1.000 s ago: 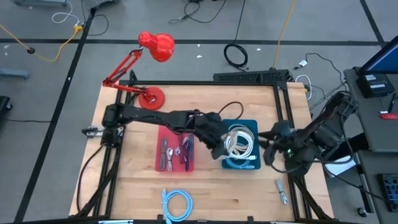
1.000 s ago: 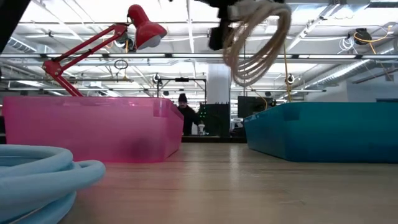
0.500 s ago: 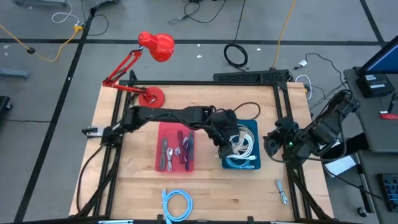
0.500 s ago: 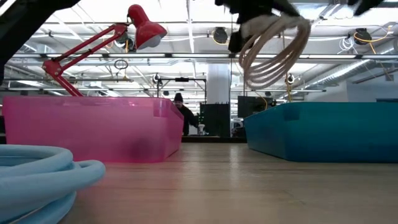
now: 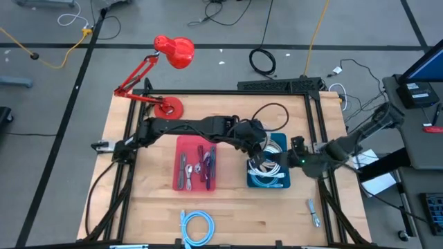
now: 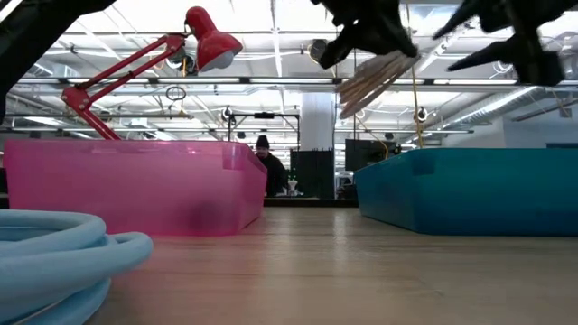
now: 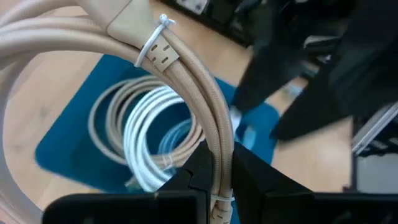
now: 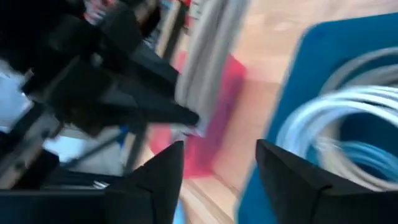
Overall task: Pick & Place USB Port
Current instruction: Put the light brown HDMI cable into the blue bin
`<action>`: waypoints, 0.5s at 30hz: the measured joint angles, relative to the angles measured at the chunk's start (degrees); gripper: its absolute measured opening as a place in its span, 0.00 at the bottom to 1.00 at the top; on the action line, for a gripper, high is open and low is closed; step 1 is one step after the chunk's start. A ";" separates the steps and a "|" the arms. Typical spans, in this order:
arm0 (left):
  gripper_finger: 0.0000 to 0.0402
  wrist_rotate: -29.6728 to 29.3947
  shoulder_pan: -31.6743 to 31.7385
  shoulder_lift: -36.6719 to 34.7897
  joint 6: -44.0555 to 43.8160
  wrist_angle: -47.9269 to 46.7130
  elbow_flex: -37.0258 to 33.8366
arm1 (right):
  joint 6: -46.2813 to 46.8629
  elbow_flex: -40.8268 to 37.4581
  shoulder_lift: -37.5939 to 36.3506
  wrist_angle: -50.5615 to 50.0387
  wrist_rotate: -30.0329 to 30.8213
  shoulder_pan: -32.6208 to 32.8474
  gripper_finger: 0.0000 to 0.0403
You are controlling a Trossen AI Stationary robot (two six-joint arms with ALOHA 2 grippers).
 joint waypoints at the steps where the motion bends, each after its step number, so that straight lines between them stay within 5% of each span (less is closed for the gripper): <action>1: 0.08 0.06 -0.04 0.00 -0.57 0.30 0.00 | -1.68 -1.29 0.04 4.35 -0.05 -1.09 0.50; 5: 0.08 1.58 -0.08 0.02 -2.64 -1.62 0.00 | -9.03 -4.16 0.08 16.49 -1.07 -4.84 0.61; 15: 0.08 0.93 -2.01 -0.20 -3.65 -2.92 0.13 | -18.67 -4.32 0.15 24.13 -3.44 -8.94 0.72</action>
